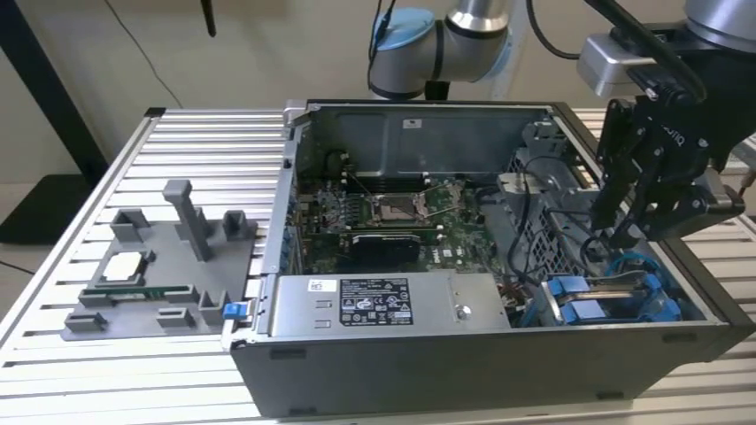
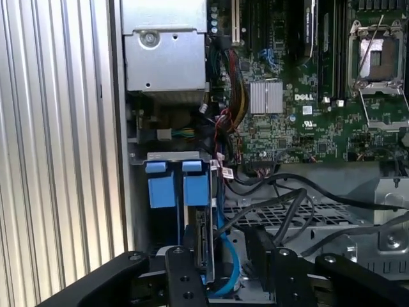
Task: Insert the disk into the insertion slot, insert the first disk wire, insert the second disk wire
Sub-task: 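Insert the first disk wire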
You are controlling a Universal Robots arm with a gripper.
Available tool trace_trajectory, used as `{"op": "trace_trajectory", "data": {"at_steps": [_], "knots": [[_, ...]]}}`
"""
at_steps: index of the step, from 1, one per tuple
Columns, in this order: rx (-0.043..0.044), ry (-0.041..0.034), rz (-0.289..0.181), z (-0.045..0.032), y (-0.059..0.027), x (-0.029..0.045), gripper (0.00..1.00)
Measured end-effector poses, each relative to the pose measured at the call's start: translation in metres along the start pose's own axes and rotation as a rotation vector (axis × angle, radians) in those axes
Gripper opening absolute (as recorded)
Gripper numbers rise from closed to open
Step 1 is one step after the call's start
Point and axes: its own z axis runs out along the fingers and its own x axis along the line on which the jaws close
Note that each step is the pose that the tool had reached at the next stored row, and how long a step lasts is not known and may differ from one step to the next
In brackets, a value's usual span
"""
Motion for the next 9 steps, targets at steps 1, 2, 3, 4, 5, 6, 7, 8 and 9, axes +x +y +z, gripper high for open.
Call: {"op": "trace_trajectory", "data": {"at_steps": [1, 2, 3, 4, 5, 6, 7, 8, 9], "knots": [[0.0053, -0.0041, -0.001, 0.0002, 0.0005, -0.0010, 1.00], [0.0115, -0.0085, -0.001, 0.0004, 0.0009, -0.0020, 1.00], [0.0186, -0.0119, -0.002, 0.0005, 0.0014, -0.0029, 1.00], [0.0275, -0.0140, -0.002, 0.0008, 0.0020, -0.0037, 1.00], [0.0360, -0.0150, -0.003, 0.0012, 0.0026, -0.0046, 1.00], [0.0446, -0.0158, -0.005, 0.0018, 0.0032, -0.0055, 1.00], [0.0534, -0.0163, -0.006, 0.0025, 0.0041, -0.0062, 1.00], [0.0615, -0.0168, -0.006, 0.0032, 0.0057, -0.0067, 1.00], [0.0698, -0.0173, -0.007, 0.0040, 0.0077, -0.0072, 1.00]]}}
